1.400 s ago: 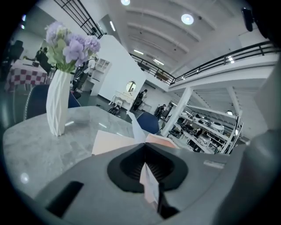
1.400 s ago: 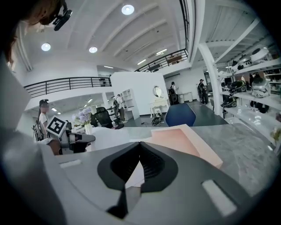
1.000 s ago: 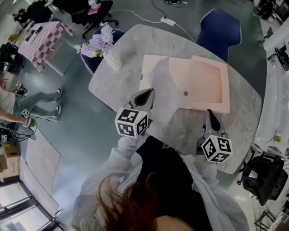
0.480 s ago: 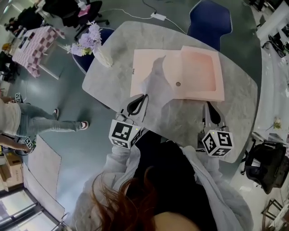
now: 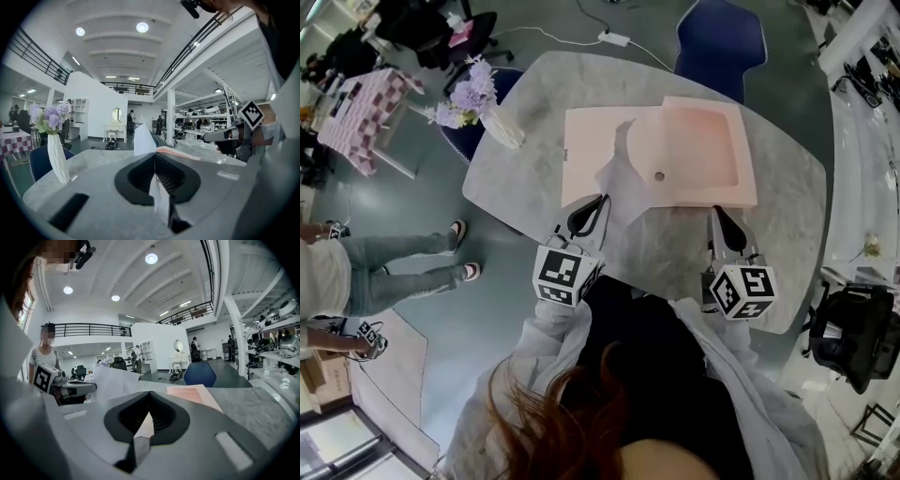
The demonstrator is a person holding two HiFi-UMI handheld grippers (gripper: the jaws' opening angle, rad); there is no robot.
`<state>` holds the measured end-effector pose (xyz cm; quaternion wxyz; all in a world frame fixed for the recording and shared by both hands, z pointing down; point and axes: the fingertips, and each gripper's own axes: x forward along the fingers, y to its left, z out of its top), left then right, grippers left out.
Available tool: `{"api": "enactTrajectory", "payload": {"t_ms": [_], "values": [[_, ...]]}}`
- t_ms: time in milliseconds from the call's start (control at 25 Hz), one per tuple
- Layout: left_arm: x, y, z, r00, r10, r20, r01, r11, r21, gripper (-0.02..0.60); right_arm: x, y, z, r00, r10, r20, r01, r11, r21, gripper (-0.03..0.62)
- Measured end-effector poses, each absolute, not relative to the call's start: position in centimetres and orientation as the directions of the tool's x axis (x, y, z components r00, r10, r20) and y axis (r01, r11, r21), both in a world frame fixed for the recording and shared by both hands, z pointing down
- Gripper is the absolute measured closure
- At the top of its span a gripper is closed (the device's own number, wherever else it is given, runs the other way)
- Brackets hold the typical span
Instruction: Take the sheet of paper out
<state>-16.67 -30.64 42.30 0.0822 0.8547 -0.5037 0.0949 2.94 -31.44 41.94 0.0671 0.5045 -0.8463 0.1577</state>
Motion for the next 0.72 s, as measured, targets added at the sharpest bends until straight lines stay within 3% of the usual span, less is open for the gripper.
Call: {"api": "enactTrajectory", "payload": {"t_ms": [720], "values": [[-17.0, -30.1, 43.4, 0.452, -0.85, 0.271, -0.89, -0.45, 0.076, 0.572, 2.8, -31.0, 42.2, -0.482, -0.828, 0.286, -0.875, 0.442, -0.195, 0.585]]}}
